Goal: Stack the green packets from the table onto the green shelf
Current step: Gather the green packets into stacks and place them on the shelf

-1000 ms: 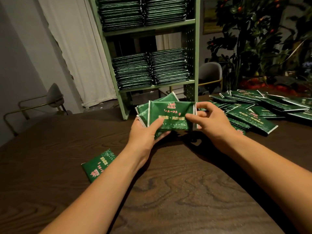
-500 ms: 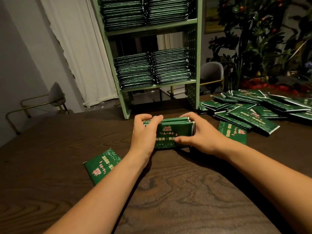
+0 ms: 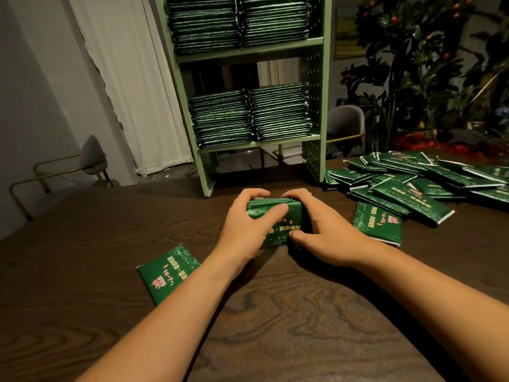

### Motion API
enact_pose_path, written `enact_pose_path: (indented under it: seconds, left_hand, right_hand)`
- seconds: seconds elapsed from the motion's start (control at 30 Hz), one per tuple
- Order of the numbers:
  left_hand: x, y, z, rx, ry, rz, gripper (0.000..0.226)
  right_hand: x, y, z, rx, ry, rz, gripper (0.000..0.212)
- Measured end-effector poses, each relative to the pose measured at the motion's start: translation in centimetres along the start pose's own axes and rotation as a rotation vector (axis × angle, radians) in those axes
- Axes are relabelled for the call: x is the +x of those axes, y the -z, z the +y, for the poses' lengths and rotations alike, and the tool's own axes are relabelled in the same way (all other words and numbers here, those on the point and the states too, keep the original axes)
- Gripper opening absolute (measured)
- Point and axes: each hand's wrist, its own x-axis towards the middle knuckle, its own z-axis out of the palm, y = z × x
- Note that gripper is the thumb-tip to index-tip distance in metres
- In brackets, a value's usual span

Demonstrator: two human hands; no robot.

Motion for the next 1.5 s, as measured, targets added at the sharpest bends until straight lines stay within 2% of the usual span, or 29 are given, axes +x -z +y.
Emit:
enact_pose_path:
  seconds: [0.07,0.17,0.33,0.47,0.57,0.67,0.8,0.9,1.07,1.27,1.43,1.5]
  left_hand:
    - [0.0,0.0,-0.2,0.121,-0.035,-0.073,0.048]
    - [0.2,-0.1,-0.5,0.243,-0.058,-0.114,0.054]
    - [0.3,-0.4,0.3,0.293,0.016,-0.115,0.054]
    - [0.5,0.9,2.0,0.320,0.104,-0.115,0.063]
    - [0.6,2.2,3.5,0.320,0.083,-0.122,0.065]
    - [0.6,3.4,5.7,0.321,0.047,-0.114,0.051]
    - [1.1,4.9,8.1,0.312,0.007,-0.137,0.041]
    - [1.2,5.8,10.0,0.347,-0.021,-0.160,0.047]
    - [1.6,6.6,12.4,0.340,-0.022,-0.182,0.061]
    - [2.7,7.2,15.0,0.196,-0.042,-0.169,0.041]
    - [3.5,7.6,17.2,0.014,-0.076,-0.079,0.014]
    - [3.7,7.7,18.0,-0.042,-0.072,-0.065,0.015]
  right_hand:
    - [0.1,0.4,0.0,0.114,-0.067,0.042,0.067]
    - [0.4,0.9,-0.3,0.267,-0.194,0.107,0.083]
    - [0.7,1.0,-0.5,0.214,-0.360,0.063,0.069]
    - [1.3,2.6,-1.2,0.230,-0.384,0.061,0.049]
    - [1.8,4.2,-2.5,0.268,-0.374,0.054,0.037]
    - [2.1,6.1,-4.8,0.290,-0.355,0.037,0.038]
    - [2.2,8.2,-7.1,0.283,-0.349,-0.003,0.050]
    - [2.5,9.5,-8.0,0.274,-0.343,-0.007,0.067]
    - [3.2,11.8,-9.9,0.270,-0.328,-0.004,0.053]
    - [4.3,14.4,-11.9,0.333,-0.272,0.023,0.033]
    - [5.6,15.9,-13.5,0.396,-0.242,0.092,0.029]
    - [6.1,16.4,-14.1,0.441,-0.223,0.097,0.029]
